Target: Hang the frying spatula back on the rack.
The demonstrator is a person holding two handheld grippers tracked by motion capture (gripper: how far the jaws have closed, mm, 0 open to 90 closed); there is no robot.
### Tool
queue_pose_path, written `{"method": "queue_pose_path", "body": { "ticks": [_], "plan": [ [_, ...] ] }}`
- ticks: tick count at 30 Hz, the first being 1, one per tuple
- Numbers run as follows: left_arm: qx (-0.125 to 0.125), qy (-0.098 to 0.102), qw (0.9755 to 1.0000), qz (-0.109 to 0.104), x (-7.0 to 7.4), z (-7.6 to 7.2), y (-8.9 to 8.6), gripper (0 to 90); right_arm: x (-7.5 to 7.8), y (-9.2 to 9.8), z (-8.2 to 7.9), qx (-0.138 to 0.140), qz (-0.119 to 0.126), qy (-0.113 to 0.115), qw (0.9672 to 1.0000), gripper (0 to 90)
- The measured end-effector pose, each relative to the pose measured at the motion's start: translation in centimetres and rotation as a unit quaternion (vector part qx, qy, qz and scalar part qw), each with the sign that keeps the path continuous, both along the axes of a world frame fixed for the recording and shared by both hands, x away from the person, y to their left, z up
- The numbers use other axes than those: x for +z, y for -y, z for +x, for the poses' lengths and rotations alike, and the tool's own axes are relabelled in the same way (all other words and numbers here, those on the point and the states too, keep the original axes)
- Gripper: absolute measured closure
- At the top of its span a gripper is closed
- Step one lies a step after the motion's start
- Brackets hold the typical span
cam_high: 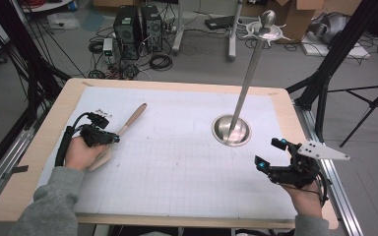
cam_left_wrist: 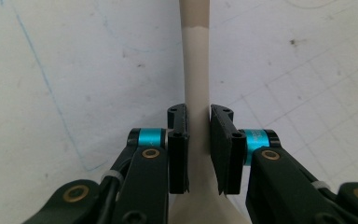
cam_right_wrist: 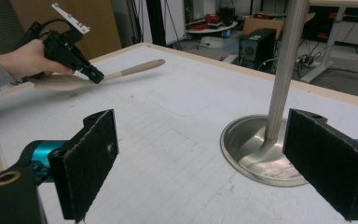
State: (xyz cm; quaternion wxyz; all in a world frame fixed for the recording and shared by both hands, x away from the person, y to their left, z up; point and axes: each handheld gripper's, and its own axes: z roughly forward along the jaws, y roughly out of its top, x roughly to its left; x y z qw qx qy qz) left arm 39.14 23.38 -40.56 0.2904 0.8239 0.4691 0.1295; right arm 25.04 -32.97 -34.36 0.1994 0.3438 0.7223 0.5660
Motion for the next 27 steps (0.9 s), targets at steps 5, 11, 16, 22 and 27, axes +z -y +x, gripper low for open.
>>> {"method": "queue_pose_path", "body": {
  "ticks": [5, 11, 16, 22, 27],
  "plan": [
    [-0.034, 0.017, 0.9991, -0.016, 0.4, -0.3, 0.3, 77.1, 0.0, 0.0, 0.0, 0.000, -0.002, 0.000, 1.0000, 9.1],
    [-0.066, 0.031, 0.9971, -0.022, 0.7, -0.5, 0.5, 77.1, -0.1, 0.0, 0.0, 0.000, -0.002, -0.001, 1.0000, 9.1],
    [-0.085, 0.040, 0.9951, -0.030, 1.0, -0.7, 0.5, 77.1, -0.1, 0.0, 0.1, 0.000, -0.002, -0.003, 1.0000, 9.1],
    [-0.092, 0.046, 0.9937, -0.045, 1.4, -0.8, 0.4, 77.2, -0.1, 0.0, 0.0, 0.000, -0.001, -0.003, 1.0000, 9.1],
    [-0.097, 0.054, 0.9925, -0.050, 2.1, -0.9, 0.5, 77.1, -0.2, 0.0, 0.1, 0.001, -0.001, -0.004, 1.0000, 9.1]
  ]
}}
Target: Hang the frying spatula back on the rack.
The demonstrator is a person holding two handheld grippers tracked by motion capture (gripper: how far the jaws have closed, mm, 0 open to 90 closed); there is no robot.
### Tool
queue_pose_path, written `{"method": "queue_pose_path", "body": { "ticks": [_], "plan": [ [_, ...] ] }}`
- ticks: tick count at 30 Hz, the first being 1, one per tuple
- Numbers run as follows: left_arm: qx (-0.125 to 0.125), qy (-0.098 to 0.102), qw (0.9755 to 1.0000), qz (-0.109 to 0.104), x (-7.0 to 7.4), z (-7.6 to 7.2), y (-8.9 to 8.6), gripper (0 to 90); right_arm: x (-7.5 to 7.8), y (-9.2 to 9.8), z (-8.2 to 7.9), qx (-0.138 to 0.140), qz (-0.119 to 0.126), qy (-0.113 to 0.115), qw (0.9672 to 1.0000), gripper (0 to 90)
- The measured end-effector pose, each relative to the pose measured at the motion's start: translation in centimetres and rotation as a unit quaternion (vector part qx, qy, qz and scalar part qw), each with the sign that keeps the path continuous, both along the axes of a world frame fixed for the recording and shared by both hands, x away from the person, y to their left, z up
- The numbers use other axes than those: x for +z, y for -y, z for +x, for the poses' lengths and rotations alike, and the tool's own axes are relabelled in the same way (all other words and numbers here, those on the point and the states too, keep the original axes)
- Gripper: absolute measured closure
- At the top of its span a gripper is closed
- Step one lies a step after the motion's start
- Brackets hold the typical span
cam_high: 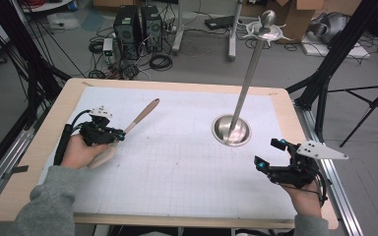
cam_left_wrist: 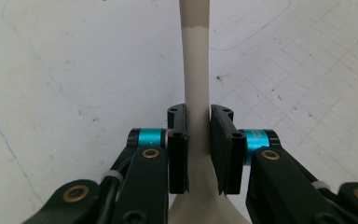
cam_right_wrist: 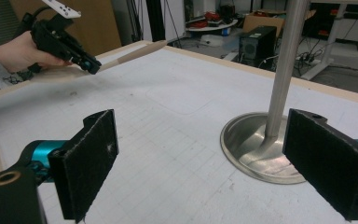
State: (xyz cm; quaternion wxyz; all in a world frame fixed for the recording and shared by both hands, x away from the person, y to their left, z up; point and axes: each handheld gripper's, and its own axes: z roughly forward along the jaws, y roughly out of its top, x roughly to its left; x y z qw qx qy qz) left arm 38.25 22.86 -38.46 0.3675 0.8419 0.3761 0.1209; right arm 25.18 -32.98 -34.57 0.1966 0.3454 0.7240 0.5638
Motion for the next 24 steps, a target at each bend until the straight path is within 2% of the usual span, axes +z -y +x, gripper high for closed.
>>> {"method": "queue_pose_path", "body": {
  "ticks": [4, 9, 19, 24],
  "plan": [
    [-0.012, 0.013, 0.9998, -0.005, 0.7, -0.2, 0.2, 77.2, 0.0, 0.0, 0.0, 0.001, 0.002, 0.001, 1.0000, 9.1],
    [-0.016, 0.021, 0.9995, -0.016, 1.4, -0.4, 0.3, 77.1, 0.1, 0.1, 0.0, 0.001, 0.003, 0.003, 1.0000, 9.1],
    [-0.035, 0.033, 0.9983, -0.032, 2.8, -1.0, 1.2, 77.1, -0.1, 0.1, 0.2, 0.000, 0.004, 0.000, 1.0000, 9.1],
    [-0.041, 0.033, 0.9976, -0.044, 3.2, -1.0, 1.8, 77.1, -0.2, 0.2, 0.2, 0.000, 0.005, -0.001, 1.0000, 9.1]
  ]
}}
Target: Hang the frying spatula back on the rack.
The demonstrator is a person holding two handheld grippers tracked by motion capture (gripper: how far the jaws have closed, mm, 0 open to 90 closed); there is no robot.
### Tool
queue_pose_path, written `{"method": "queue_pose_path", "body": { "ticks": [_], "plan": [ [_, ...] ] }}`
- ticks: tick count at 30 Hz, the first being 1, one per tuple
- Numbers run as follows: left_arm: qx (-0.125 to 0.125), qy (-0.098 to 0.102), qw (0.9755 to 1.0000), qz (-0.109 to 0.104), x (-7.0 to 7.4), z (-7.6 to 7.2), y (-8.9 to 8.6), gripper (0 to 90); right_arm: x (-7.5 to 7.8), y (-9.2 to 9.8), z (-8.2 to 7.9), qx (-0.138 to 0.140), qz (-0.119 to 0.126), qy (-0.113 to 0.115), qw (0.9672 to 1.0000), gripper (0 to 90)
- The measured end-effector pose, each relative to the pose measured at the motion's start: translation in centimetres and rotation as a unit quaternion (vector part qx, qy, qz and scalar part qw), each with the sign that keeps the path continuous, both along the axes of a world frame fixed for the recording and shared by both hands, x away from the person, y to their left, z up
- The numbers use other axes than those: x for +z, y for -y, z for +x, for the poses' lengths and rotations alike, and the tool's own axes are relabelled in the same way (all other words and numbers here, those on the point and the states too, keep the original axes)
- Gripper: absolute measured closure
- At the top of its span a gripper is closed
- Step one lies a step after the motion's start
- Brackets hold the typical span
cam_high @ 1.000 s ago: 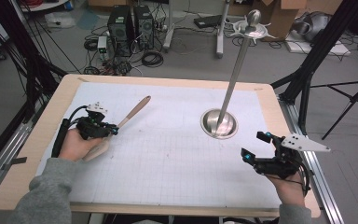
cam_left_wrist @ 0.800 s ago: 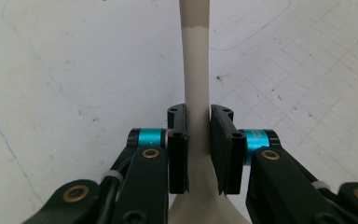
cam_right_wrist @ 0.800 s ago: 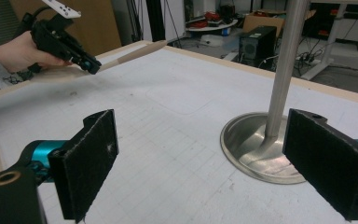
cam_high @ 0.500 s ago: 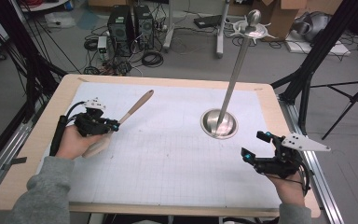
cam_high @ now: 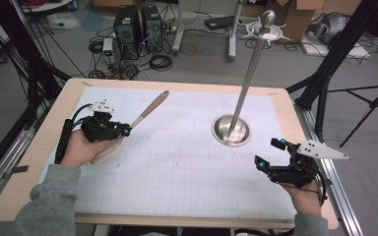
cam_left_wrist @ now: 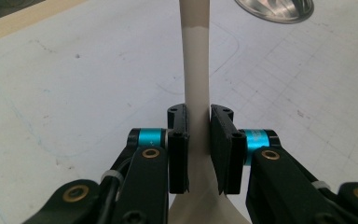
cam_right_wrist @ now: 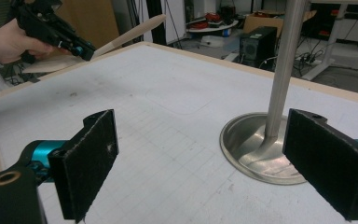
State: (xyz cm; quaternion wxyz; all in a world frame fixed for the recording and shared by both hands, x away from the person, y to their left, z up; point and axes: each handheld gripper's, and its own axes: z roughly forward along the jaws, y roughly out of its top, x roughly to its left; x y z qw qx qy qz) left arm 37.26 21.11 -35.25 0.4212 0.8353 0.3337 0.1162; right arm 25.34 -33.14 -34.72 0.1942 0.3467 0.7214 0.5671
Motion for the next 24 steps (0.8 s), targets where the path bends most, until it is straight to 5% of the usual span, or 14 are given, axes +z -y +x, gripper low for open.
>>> {"method": "queue_pose_path", "body": {
  "ticks": [10, 24],
  "plan": [
    [-0.019, 0.008, 0.9988, -0.043, 1.3, -0.3, 0.2, 77.1, -0.1, 0.4, -0.1, -0.003, 0.003, 0.002, 1.0000, 9.1],
    [-0.040, 0.019, 0.9976, -0.053, 3.0, -0.1, 1.4, 77.2, -0.1, 0.4, -0.2, -0.004, 0.004, 0.001, 1.0000, 9.1]
  ]
}}
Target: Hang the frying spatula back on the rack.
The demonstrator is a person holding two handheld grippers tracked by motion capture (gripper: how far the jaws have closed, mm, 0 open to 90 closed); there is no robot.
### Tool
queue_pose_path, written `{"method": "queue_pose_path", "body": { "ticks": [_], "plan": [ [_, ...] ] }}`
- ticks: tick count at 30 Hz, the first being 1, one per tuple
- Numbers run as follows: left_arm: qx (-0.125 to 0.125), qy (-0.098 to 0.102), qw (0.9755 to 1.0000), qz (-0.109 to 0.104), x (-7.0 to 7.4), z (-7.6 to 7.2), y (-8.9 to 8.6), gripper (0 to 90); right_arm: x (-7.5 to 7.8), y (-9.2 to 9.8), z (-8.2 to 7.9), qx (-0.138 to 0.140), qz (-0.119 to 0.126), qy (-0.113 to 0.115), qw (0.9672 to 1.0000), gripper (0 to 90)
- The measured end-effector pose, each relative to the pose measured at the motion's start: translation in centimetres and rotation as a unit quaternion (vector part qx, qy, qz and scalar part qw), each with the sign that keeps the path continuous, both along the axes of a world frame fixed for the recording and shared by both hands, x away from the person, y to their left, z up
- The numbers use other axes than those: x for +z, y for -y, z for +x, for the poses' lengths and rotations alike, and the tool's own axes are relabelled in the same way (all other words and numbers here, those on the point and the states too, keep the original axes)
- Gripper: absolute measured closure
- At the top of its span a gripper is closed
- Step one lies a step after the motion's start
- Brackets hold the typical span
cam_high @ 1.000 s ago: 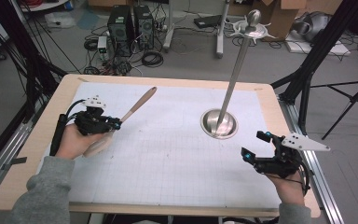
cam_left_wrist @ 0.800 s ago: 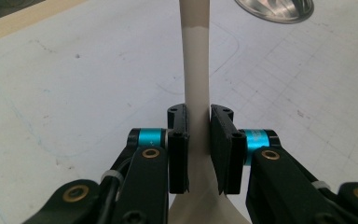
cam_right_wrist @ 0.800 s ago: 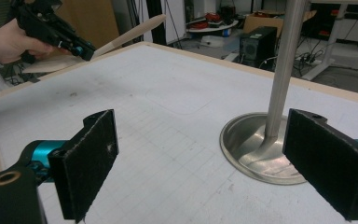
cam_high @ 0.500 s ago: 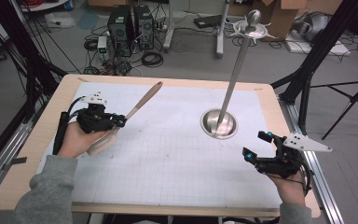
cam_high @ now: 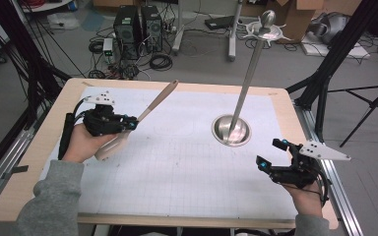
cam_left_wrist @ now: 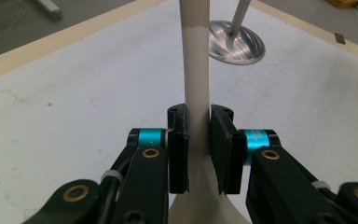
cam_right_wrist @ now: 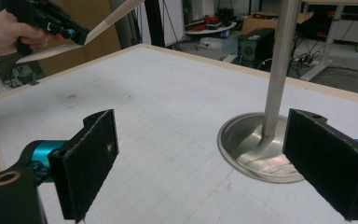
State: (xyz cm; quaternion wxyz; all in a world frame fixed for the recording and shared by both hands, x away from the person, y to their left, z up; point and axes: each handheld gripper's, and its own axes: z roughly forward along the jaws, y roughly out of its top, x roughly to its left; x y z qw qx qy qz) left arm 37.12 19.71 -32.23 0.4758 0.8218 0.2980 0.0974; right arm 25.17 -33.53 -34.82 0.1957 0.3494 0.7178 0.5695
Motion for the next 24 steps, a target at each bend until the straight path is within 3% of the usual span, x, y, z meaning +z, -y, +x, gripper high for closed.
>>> {"method": "queue_pose_path", "body": {
  "ticks": [7, 24],
  "plan": [
    [-0.010, 0.010, 0.9999, -0.006, 1.2, 0.0, 0.6, 77.1, -0.1, 0.1, 0.0, -0.002, 0.003, -0.002, 1.0000, 9.1],
    [-0.020, 0.012, 0.9993, -0.028, 3.2, 0.3, 1.0, 77.2, -0.3, 0.1, 0.1, -0.003, 0.000, -0.002, 1.0000, 9.1]
  ]
}}
